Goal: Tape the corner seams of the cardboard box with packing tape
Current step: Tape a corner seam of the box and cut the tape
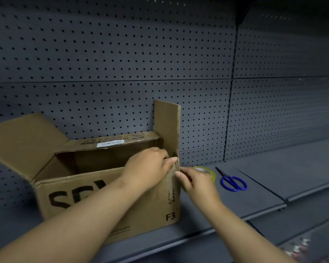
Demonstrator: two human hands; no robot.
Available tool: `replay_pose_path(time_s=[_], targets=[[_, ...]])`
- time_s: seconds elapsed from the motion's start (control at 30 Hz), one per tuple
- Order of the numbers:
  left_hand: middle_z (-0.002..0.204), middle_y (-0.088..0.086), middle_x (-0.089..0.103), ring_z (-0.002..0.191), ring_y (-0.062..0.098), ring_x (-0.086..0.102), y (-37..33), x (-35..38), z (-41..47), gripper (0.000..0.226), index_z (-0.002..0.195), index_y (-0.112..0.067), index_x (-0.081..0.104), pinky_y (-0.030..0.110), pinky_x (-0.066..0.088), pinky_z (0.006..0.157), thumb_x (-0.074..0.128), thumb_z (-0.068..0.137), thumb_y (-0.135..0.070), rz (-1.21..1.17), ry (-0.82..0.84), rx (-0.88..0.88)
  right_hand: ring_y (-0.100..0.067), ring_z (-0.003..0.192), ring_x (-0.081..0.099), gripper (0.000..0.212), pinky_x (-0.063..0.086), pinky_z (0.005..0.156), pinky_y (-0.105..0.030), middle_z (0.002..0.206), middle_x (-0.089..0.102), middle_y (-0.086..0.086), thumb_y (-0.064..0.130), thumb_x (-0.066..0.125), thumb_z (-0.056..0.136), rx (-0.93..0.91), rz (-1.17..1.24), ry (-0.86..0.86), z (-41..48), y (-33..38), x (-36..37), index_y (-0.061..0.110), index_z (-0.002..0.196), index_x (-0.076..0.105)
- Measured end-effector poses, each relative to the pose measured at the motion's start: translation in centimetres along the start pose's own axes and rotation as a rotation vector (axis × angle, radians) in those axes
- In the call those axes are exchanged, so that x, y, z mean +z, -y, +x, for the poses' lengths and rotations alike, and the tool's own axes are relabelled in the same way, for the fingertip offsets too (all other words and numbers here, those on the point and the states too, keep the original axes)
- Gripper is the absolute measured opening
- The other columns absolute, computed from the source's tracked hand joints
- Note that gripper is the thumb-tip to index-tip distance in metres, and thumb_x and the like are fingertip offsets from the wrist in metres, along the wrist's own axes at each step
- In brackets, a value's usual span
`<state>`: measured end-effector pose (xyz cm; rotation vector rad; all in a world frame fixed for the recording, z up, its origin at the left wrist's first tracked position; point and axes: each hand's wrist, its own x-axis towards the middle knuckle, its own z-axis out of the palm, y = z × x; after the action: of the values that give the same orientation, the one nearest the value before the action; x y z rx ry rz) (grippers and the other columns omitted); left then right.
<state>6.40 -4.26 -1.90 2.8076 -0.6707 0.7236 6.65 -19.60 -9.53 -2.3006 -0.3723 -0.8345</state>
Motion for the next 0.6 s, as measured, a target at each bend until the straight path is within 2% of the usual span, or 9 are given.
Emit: replay_pose_path(time_s=[0.1,0.2,0.27,0.37,0.47,0.53,0.6], targets=[[0.087,-0.003,0.061,0.079,0.014,0.057,-0.9,0.6,1.2,0.047,0.089,-0.020,0.063,0.029,0.047,0.066,0.035,0.091,-0.057,0.062,0.011,-0.005,-0.030,0.062,0.061,0.057,0.030,0.052,-0.027,0.067,0.068,-0.011,0.053,0.029,0.083,-0.100,-0.141,-0.048,0.2,0.0,0.7,0.011,0.080,0.067],[0.082,-0.001,0.061,0.077,0.016,0.058,-1.2,0.8,1.8,0.049,0.084,-0.018,0.063,0.029,0.042,0.062,0.037,0.090,-0.059,0.111,0.040,-0.019,-0.019,0.038,0.054,0.042,0.021,0.041,-0.019,0.045,0.058,-0.002,0.044,0.036,0.083,-0.136,-0.329,-0.120,0.7,0.1,1.0,0.020,0.063,0.065],[0.079,-0.001,0.061,0.077,0.018,0.058,-1.2,0.8,2.0,0.048,0.080,-0.016,0.062,0.030,0.041,0.062,0.038,0.091,-0.056,0.114,0.050,-0.021,-0.015,0.030,0.048,0.039,0.016,0.038,-0.020,0.038,0.053,0.000,0.040,0.039,0.082,-0.154,-0.426,-0.174,1.1,0.1,1.1,0.022,0.057,0.062],[0.078,-0.002,0.058,0.077,0.018,0.057,-1.2,0.8,2.2,0.042,0.074,-0.020,0.057,0.031,0.040,0.063,0.038,0.093,-0.051,0.108,0.054,-0.008,-0.015,0.030,0.047,0.040,0.019,0.032,-0.023,0.038,0.052,0.000,0.038,0.039,0.081,-0.234,-0.445,-0.251,1.5,-0.4,1.4,0.018,0.051,0.057],[0.082,-0.003,0.058,0.081,0.018,0.057,-1.4,0.8,2.2,0.040,0.080,-0.019,0.061,0.032,0.044,0.067,0.035,0.096,-0.046,0.122,0.055,0.031,-0.016,0.032,0.048,0.036,0.025,0.033,-0.025,0.039,0.052,0.000,0.034,0.044,0.080,-0.333,-0.437,-0.276,1.7,-0.8,1.3,0.016,0.050,0.054],[0.081,-0.004,0.057,0.080,0.016,0.057,-1.5,0.8,2.3,0.039,0.079,-0.020,0.061,0.032,0.045,0.068,0.036,0.096,-0.044,0.108,0.055,0.043,-0.018,0.037,0.049,0.033,0.027,0.041,-0.025,0.041,0.053,0.001,0.030,0.050,0.080,-0.374,-0.396,-0.263,1.9,-1.1,1.4,0.015,0.052,0.053],[0.077,-0.007,0.054,0.076,0.014,0.056,-1.5,0.8,2.3,0.036,0.075,-0.023,0.057,0.029,0.042,0.065,0.037,0.096,-0.043,0.100,0.050,0.049,-0.021,0.042,0.050,0.032,0.027,0.052,-0.030,0.045,0.053,-0.002,0.027,0.047,0.082,-0.390,-0.313,-0.233,2.1,-1.4,1.6,0.013,0.054,0.051]])
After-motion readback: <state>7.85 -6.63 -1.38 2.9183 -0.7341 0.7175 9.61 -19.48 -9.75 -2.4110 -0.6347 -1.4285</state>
